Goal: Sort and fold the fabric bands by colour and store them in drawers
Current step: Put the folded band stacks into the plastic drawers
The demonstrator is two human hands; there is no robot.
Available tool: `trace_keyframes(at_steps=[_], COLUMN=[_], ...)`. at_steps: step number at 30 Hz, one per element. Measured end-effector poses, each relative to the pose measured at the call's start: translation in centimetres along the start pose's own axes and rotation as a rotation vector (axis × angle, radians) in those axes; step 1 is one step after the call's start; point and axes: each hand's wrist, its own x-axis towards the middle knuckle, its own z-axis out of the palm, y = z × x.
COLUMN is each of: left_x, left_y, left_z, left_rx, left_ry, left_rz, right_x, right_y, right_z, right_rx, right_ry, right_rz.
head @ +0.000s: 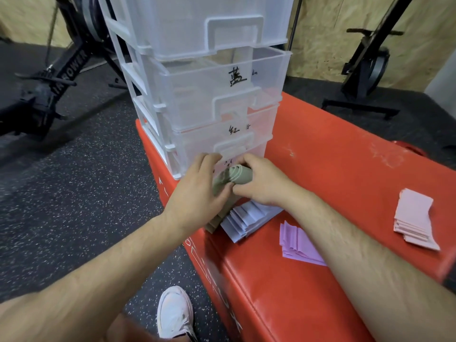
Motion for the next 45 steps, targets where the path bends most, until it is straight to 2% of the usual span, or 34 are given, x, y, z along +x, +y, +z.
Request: trace_keyframes(at_steps=[3,6,8,13,18,22,26,29,32,37,41,45], left_x=[0.3,0.6,0.8,1.0,0.3,0.3,4.3,8.7,13.8,20.7,22.7,23.2], left_y=[1.2,2.6,3.2,5.1,7.3,10.2,13.0,14.7,15.7,14.0,11.4,9.3], left_z=[-1.3,-3.1,-4.0,-7.0,-11.3,-15.8,-22.3,-25.9,-28.3,-27.8,-25.3,-22.9], left_rx=[-0.082,-0.226,-0.192,-0.535,-0.594,-0.465,-0.31,-0.137,-0.034,0.158,0.281,0.313], left_ry=[-0.008,-0.137,-0.201,-0.386,-0.355,-0.263,-0.135,0.004,0.071,0.034,-0.078,-0.216], left_rz=[0.035,-0.04,-0.029,-0.17,-0.174,-0.045,0.063,0.108,0.124,0.097,0.06,0.068], right_x=[-1.0,-2.3,-3.3,-6.3,-9.8,-10.9,-9.1,-6.3,-2.4,3.6,7.0,9.2], right_y=[-1.2,-2.2,-2.8,-4.4,-6.2,-9.3,-14.6,-18.7,-22.3,-24.3,-22.7,-20.8], right_z=[-1.1,-3.1,-4.3,-6.4,-9.3,-11.3,-14.8,-18.5,-21.8,-24.0,-23.2,-22.7], right_rx=[0.097,0.206,0.285,0.315,0.31,0.18,0.097,0.146,0.095,-0.033,-0.151,-0.166], right_ry=[0.013,0.063,0.096,0.135,0.229,0.259,0.343,0.368,0.445,0.423,0.296,0.191], right_rz=[-0.126,-0.215,-0.253,-0.331,-0.383,-0.48,-0.573,-0.574,-0.566,-0.441,-0.319,-0.198])
